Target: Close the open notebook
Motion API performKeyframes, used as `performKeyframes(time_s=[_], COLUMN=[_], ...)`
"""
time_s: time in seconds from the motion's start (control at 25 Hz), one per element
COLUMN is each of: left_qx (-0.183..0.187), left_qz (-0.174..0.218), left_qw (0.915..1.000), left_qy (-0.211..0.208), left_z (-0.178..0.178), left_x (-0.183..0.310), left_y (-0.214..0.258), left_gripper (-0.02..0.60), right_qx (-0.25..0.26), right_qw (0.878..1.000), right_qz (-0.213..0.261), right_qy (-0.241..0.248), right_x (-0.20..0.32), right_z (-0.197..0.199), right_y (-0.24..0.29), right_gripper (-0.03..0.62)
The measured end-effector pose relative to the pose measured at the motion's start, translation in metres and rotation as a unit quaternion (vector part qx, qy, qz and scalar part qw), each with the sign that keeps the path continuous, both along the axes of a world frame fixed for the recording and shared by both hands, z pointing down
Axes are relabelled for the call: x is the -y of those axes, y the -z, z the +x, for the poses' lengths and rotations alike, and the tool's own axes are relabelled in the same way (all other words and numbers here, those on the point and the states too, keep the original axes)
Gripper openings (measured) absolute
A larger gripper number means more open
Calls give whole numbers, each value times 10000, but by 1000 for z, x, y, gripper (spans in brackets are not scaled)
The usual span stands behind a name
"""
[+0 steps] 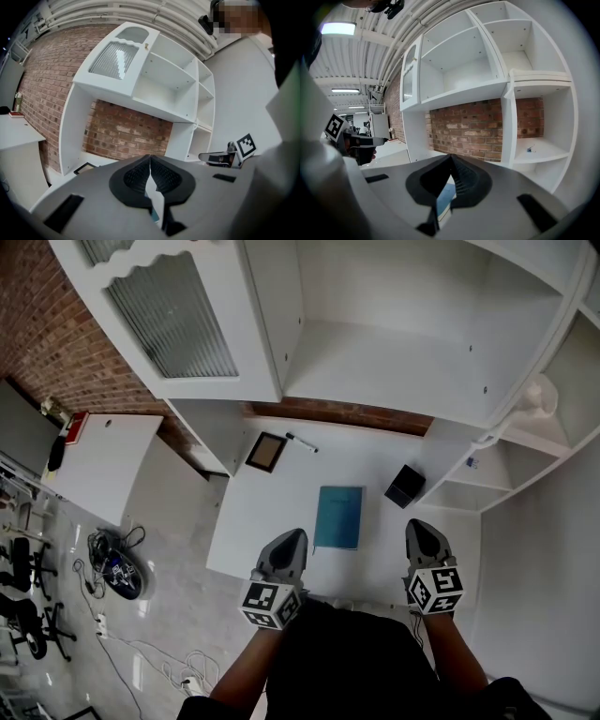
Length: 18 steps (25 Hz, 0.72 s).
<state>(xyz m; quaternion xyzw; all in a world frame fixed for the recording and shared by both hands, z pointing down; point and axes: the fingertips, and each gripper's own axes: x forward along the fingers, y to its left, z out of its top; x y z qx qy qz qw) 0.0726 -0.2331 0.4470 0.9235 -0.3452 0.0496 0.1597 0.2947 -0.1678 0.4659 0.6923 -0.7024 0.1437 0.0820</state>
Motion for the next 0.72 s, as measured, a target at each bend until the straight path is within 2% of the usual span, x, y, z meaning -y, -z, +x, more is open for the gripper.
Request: performKeyframes(time_s=[0.72], left_qx=[218], left_qz=[-19], left_qw=[9997], left_qy=[-44], left_z=[9], left_x=[-6], left_y=[-13], left_gripper=[11], right_qx=[110], right_qw=[9998], right_qz=[-76], right_qy=[116], right_x=[-6], right_z=[-10], right_y=[-15], right_gripper=[-2])
